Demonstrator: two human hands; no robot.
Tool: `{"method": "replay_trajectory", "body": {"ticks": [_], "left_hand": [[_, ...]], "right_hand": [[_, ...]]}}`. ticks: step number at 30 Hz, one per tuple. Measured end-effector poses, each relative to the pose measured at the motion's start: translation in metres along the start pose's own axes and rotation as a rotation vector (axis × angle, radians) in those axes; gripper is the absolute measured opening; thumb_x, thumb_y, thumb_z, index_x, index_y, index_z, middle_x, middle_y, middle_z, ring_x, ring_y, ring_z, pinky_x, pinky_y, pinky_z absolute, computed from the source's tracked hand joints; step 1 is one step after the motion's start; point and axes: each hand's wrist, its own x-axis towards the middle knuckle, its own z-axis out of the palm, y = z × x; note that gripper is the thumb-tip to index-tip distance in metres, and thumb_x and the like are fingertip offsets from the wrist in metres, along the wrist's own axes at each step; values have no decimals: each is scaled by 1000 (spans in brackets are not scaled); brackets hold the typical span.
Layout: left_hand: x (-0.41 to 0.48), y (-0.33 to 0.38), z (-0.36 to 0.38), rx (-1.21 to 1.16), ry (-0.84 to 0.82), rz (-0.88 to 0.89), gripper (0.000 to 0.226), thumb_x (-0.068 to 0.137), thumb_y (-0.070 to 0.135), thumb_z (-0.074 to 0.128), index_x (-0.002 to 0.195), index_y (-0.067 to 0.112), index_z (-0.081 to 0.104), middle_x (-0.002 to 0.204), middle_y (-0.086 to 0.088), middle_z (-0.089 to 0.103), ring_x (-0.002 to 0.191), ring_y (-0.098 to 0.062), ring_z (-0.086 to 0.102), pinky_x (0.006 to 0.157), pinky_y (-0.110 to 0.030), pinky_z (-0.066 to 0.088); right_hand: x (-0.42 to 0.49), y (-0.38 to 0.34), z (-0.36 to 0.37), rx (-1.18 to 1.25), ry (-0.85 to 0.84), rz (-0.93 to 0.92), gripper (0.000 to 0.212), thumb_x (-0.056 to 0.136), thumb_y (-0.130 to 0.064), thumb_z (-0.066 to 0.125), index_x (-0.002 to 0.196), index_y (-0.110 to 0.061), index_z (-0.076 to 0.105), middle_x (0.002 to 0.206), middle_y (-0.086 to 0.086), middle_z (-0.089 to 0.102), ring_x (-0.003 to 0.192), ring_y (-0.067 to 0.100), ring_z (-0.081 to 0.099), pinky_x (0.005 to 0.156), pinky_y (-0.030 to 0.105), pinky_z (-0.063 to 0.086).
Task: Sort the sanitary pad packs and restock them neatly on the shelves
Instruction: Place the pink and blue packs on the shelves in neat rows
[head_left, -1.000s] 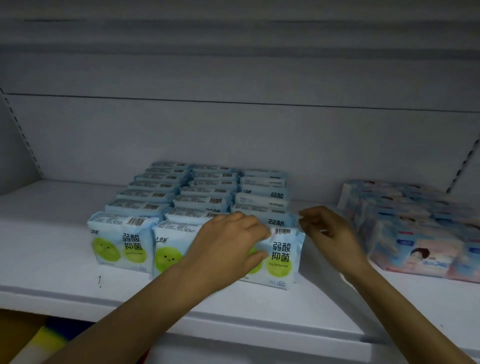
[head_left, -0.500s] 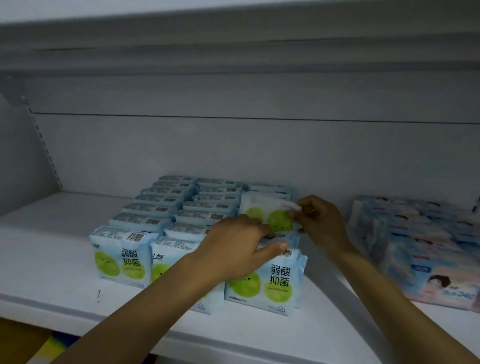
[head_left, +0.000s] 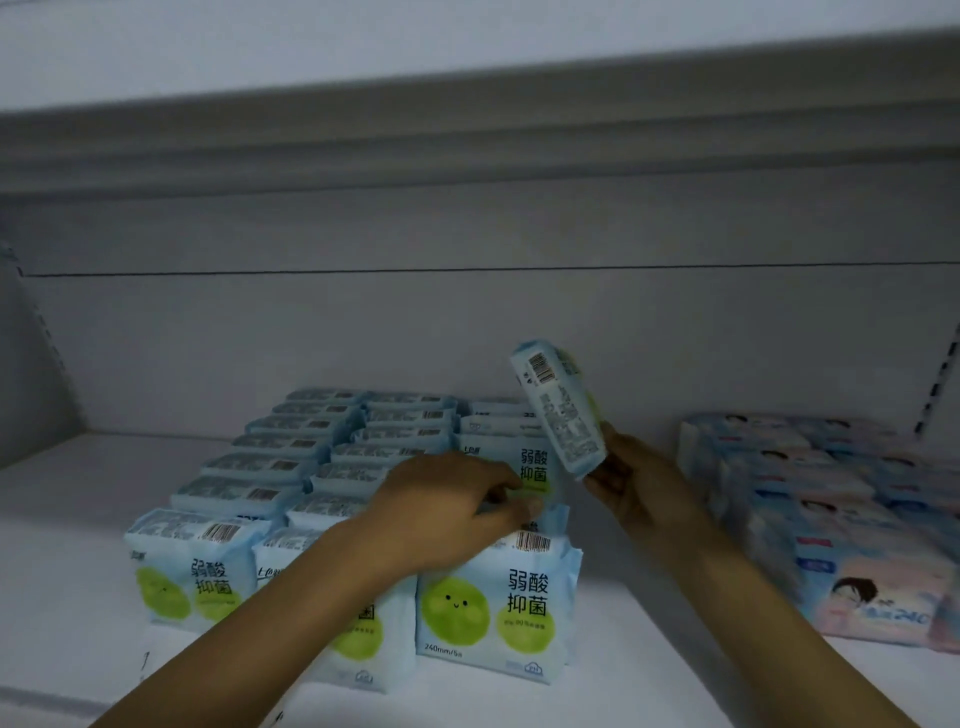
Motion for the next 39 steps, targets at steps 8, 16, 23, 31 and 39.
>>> {"method": "replay_trajectory", "body": {"ticks": [8, 16, 23, 31, 39], "left_hand": [[21, 6, -5, -359, 64, -286, 74, 70, 84, 29, 113, 27, 46, 85, 8, 71, 77, -10, 67, 77, -37, 54], [24, -7, -9, -355, 38, -252, 44, 96, 52, 42, 133, 28, 40, 115, 2, 65, 90, -17, 67, 83, -40, 54], [18, -3, 2, -198, 30, -211, 71, 92, 50, 54, 150, 38, 14, 156, 2, 23, 131, -24, 43, 102, -40, 42], [15, -2, 13, -165, 52, -145, 68, 94, 45, 54, 151, 33, 19, 160, 8, 15, 145, -14, 17, 117, -33, 21], [15, 1, 11, -64, 32, -157, 36, 99, 47, 38, 117, 27, 61, 120, 8, 60, 107, -15, 56, 82, -27, 44]], "right_hand": [[-8, 13, 10, -103, -129, -147, 16, 77, -14, 65, 70, -8, 53, 79, 12, 74, 75, 19, 72, 65, 26, 58], [-8, 14, 10, -464, 59, -450, 52, 75, -9, 78, 120, -17, 52, 117, -6, 59, 96, 5, 60, 72, 15, 54], [-3, 4, -4, -652, -91, -483, 25, 77, -7, 76, 96, -19, 65, 96, 5, 71, 85, 18, 67, 70, 32, 55], [-8, 26, -12, -1362, -121, -364, 23, 77, -37, 73, 97, -32, 63, 82, -8, 63, 70, 11, 61, 67, 31, 50], [-4, 24, -7, -817, 4, -347, 15, 92, -7, 56, 86, -13, 69, 80, 3, 69, 70, 12, 64, 59, 16, 46]]}}
